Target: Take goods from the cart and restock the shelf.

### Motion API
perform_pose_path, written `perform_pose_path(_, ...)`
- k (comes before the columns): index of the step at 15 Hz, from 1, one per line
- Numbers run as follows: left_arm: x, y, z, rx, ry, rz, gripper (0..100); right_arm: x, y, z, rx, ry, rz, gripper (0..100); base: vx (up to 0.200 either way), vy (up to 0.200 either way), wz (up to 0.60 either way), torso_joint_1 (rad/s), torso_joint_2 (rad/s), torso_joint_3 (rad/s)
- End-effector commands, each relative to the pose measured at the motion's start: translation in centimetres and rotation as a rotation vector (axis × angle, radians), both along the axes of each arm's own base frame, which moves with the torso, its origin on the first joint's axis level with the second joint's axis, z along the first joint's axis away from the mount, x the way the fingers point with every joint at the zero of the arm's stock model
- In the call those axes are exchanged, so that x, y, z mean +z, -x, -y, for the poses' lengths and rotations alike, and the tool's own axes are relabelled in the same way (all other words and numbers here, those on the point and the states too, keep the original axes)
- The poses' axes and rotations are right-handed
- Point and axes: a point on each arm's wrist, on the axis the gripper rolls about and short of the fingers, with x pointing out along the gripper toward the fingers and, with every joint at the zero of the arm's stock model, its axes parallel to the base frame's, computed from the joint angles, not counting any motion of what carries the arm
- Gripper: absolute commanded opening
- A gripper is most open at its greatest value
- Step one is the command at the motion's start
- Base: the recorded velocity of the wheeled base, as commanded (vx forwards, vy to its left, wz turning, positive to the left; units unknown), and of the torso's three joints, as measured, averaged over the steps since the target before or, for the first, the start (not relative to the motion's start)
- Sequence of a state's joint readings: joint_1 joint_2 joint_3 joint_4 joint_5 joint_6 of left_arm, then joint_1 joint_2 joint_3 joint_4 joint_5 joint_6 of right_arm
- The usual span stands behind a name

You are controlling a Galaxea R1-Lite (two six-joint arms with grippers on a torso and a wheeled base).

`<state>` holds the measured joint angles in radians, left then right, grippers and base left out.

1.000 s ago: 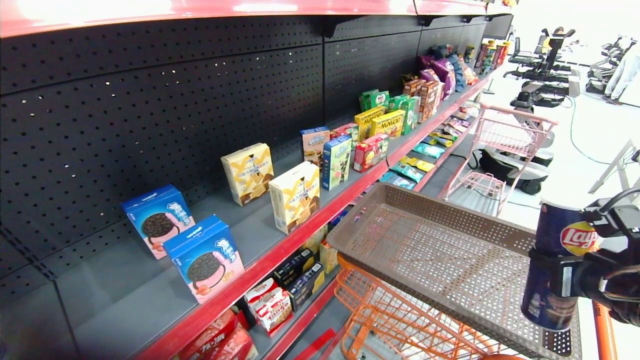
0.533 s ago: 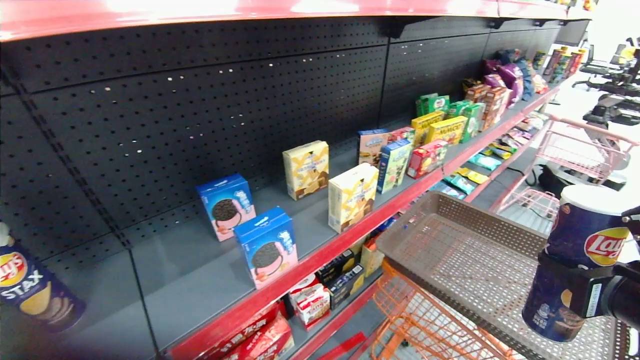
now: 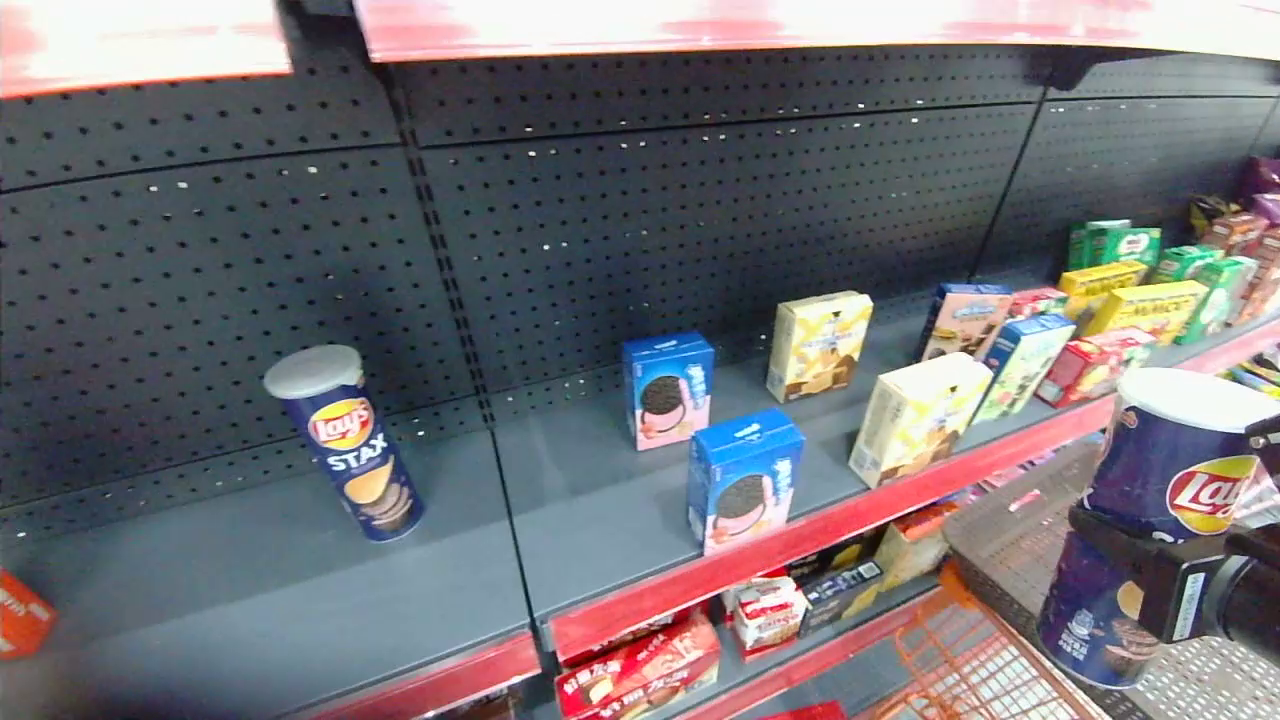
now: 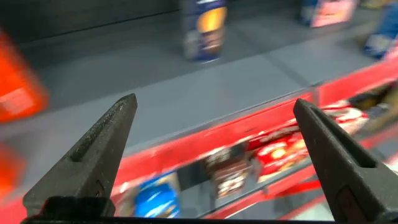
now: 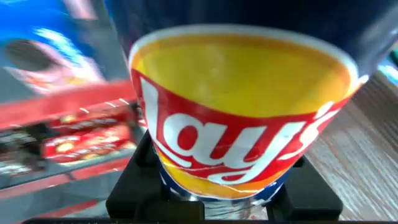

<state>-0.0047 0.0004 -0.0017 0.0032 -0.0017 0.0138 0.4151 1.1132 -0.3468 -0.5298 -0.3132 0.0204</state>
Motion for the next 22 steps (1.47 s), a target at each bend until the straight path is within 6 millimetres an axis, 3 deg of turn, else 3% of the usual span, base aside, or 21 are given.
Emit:
perform_pose_path(1, 0.0, 0.0, 0.0, 0.0, 0.0, -0.003, 100, 0.2, 0.1, 0.0, 0.002, -0.005, 0.012, 0, 0.0, 0.0, 0.0, 0.0, 0.0, 0.0)
perform_pose_path(7, 0.0, 0.0, 0.0, 0.0, 0.0, -0.001, 100, 1.6, 0.0, -3.1, 0.189, -0.046, 0.095, 0, 0.0, 0.0, 0.0, 0.0, 0.0, 0.0)
perform_pose_path(10, 0.0, 0.0, 0.0, -0.001, 0.0, 0.0, 100, 1.5, 0.1, -3.1, 0.212, 0.01, 0.107, 0, 0.0, 0.0, 0.0, 0.0, 0.0, 0.0)
perform_pose_path(15, 0.0, 0.0, 0.0, 0.0, 0.0, -0.001, 100, 2.1, 0.4, -3.7, 0.255, 0.002, 0.129, 0, 0.0, 0.0, 0.6, 0.002, 0.0, 0.0)
perform_pose_path(19, 0.0, 0.0, 0.0, 0.0, 0.0, -0.001, 100, 5.3, 1.2, -6.0, 0.4, -0.07, 0.215, 0, 0.0, 0.0, 0.15, 0.002, 0.0, 0.002)
perform_pose_path(22, 0.0, 0.0, 0.0, 0.0, 0.0, -0.001, 100, 5.8, 0.7, -8.0, 0.469, -0.073, 0.209, 0, 0.0, 0.0, 0.0, 0.0, 0.0, 0.0)
